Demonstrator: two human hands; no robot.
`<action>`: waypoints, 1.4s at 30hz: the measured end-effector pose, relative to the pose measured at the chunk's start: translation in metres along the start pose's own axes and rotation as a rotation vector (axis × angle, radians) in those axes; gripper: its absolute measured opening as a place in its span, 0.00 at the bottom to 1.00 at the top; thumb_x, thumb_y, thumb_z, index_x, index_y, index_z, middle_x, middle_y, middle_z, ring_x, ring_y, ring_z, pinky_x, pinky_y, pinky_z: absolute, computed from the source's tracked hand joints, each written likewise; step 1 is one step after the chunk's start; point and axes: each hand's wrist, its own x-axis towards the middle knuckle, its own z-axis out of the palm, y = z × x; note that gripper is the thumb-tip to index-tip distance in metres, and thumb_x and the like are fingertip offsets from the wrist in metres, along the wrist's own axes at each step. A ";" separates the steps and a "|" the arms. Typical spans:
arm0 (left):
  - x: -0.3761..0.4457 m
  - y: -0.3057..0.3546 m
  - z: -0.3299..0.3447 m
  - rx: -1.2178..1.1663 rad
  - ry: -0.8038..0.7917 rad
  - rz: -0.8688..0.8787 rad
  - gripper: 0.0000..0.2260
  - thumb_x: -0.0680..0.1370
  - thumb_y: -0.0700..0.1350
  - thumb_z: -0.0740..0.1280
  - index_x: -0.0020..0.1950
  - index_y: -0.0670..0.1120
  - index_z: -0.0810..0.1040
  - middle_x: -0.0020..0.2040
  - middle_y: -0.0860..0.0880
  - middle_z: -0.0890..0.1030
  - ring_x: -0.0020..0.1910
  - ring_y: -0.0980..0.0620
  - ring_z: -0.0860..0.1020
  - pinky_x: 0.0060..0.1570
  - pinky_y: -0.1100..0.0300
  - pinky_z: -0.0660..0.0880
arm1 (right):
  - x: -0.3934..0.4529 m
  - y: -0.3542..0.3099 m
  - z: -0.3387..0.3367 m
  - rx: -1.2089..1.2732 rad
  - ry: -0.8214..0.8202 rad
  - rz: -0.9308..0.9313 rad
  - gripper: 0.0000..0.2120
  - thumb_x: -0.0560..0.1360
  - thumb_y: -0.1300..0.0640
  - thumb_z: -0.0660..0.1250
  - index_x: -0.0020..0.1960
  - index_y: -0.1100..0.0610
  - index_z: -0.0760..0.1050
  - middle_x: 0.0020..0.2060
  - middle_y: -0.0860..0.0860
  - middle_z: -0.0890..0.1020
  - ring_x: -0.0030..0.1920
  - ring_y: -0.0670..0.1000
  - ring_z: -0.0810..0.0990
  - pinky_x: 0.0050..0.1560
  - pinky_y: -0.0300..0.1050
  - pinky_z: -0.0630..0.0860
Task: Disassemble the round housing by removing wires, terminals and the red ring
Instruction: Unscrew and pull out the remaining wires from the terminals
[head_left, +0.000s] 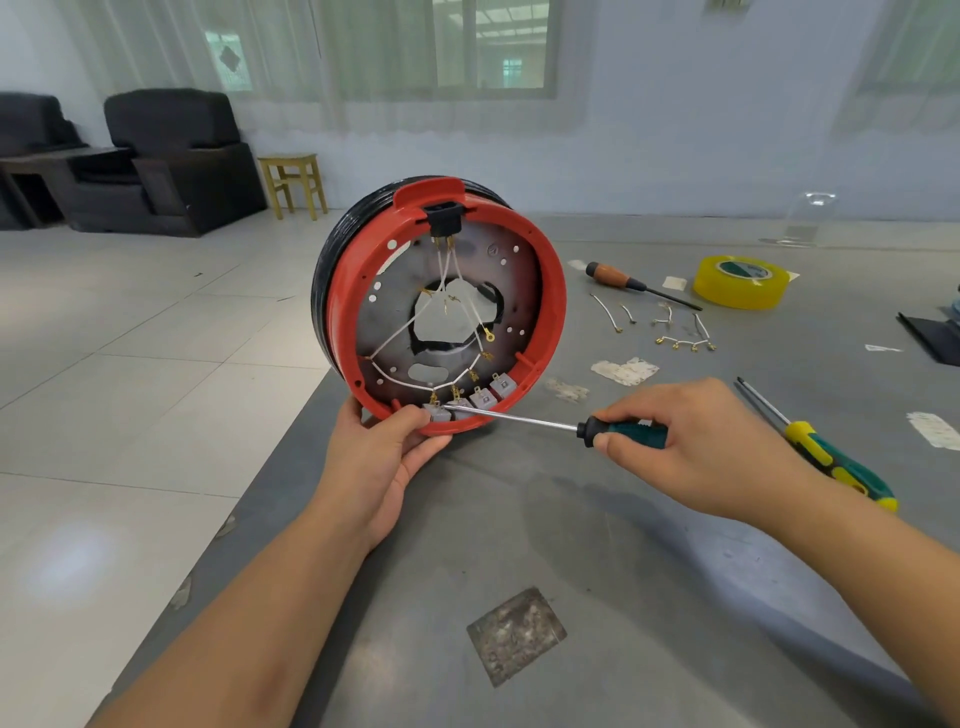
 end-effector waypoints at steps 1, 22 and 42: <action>0.000 0.001 0.000 -0.008 -0.003 -0.003 0.17 0.77 0.29 0.68 0.62 0.43 0.74 0.55 0.39 0.86 0.52 0.40 0.87 0.50 0.49 0.85 | -0.001 -0.001 0.002 -0.002 0.005 0.008 0.08 0.77 0.48 0.71 0.55 0.44 0.85 0.44 0.38 0.84 0.48 0.41 0.80 0.46 0.36 0.77; 0.000 0.003 0.000 -0.077 0.037 -0.008 0.20 0.76 0.30 0.71 0.65 0.43 0.72 0.52 0.38 0.87 0.51 0.38 0.87 0.49 0.50 0.85 | -0.025 -0.010 0.038 -0.002 0.017 0.064 0.12 0.79 0.41 0.63 0.57 0.46 0.77 0.43 0.36 0.78 0.42 0.42 0.77 0.42 0.35 0.72; -0.002 0.003 0.000 -0.083 0.041 0.002 0.18 0.78 0.31 0.70 0.65 0.41 0.72 0.52 0.36 0.86 0.51 0.38 0.87 0.49 0.50 0.85 | -0.031 -0.020 0.056 0.177 -0.083 0.118 0.06 0.81 0.41 0.60 0.54 0.41 0.69 0.41 0.42 0.81 0.43 0.44 0.77 0.39 0.40 0.73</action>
